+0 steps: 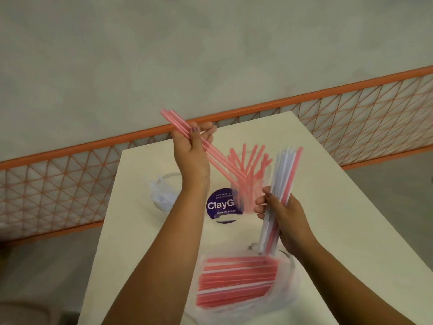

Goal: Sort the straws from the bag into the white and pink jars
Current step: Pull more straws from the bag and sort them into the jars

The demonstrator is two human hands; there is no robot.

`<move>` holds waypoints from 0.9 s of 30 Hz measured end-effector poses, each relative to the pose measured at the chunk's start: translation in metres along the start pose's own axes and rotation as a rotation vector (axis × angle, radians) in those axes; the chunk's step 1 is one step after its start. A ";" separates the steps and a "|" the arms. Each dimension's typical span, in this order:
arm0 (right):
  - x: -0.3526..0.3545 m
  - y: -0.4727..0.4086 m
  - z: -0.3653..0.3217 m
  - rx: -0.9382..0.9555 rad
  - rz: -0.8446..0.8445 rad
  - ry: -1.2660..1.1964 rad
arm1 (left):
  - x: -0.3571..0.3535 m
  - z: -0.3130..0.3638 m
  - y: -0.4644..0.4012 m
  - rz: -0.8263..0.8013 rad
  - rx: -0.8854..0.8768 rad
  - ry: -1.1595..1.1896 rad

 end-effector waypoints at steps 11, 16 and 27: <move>0.013 -0.018 -0.001 -0.041 -0.058 -0.086 | -0.056 -0.054 0.012 -0.156 -0.168 -0.342; 0.012 -0.023 0.001 -0.050 -0.081 -0.083 | -0.059 -0.064 0.017 -0.173 -0.149 -0.394; 0.002 -0.019 0.006 -0.044 -0.076 -0.026 | -0.058 -0.027 0.046 -0.213 -0.400 -0.668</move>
Point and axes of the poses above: each hand's wrist, its own y-axis away from the middle knuckle, its own x-axis out of the back of the hand, z = x × y, the point moved 6 cm from there along -y, towards the middle knuckle, and after that the axes turned 11 degrees about -y, right-handed, at the moved point
